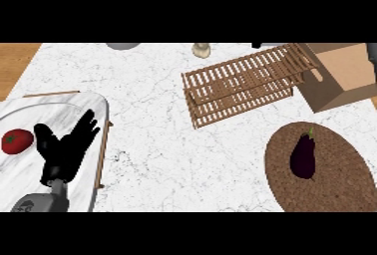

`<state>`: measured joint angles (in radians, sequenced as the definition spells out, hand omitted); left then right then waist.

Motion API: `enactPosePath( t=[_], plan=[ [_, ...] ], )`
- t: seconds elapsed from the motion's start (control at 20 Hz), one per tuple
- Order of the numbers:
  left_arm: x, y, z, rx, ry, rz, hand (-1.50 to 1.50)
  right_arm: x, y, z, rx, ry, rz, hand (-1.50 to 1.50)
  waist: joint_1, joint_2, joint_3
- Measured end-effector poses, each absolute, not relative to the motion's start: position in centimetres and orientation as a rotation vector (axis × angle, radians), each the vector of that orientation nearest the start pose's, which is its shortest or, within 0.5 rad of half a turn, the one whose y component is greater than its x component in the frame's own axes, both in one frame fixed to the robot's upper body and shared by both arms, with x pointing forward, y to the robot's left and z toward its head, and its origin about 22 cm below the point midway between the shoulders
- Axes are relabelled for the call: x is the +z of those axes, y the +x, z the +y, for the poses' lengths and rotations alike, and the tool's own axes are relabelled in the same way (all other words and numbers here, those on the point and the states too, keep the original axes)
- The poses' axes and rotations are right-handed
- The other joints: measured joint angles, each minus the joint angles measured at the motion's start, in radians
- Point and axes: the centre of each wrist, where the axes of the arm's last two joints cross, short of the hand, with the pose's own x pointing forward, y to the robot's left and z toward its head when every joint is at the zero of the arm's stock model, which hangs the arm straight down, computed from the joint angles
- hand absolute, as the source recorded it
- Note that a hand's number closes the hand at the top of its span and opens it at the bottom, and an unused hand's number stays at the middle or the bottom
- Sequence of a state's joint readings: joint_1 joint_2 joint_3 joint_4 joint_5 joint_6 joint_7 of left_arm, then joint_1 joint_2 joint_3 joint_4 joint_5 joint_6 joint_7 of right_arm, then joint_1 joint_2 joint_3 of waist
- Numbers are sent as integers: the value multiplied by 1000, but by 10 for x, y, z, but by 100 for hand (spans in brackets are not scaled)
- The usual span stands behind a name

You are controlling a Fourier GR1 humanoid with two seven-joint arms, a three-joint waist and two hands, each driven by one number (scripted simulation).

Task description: Pick the squash from the placemat and place it in the tiered shelf

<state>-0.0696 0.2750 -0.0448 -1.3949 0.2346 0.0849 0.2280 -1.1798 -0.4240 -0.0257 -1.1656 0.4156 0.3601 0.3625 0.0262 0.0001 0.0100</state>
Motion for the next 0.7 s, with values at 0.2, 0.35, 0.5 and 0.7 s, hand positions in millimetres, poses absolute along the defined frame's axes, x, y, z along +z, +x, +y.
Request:
enactPosePath(
  t=[0.2, 0.35, 0.5, 0.7],
  plan=[
    [-5, 255, 285, 17, 88, -1214, 0, 324, 412, -192, 881, -654, -1755, 150, -4, 0, -3],
    [-6, 254, 284, 20, 86, -1217, 0, 321, 419, -183, 879, -644, -1773, 150, -5, -1, -3],
    [-5, 254, 290, 18, 84, -1209, 0, 316, 426, -183, 886, -625, -1792, 150, -7, -1, -3],
    [-6, 254, 298, 25, 88, -1205, 0, 313, 431, -182, 896, -607, -1809, 150, -10, -2, -1]
  ],
)
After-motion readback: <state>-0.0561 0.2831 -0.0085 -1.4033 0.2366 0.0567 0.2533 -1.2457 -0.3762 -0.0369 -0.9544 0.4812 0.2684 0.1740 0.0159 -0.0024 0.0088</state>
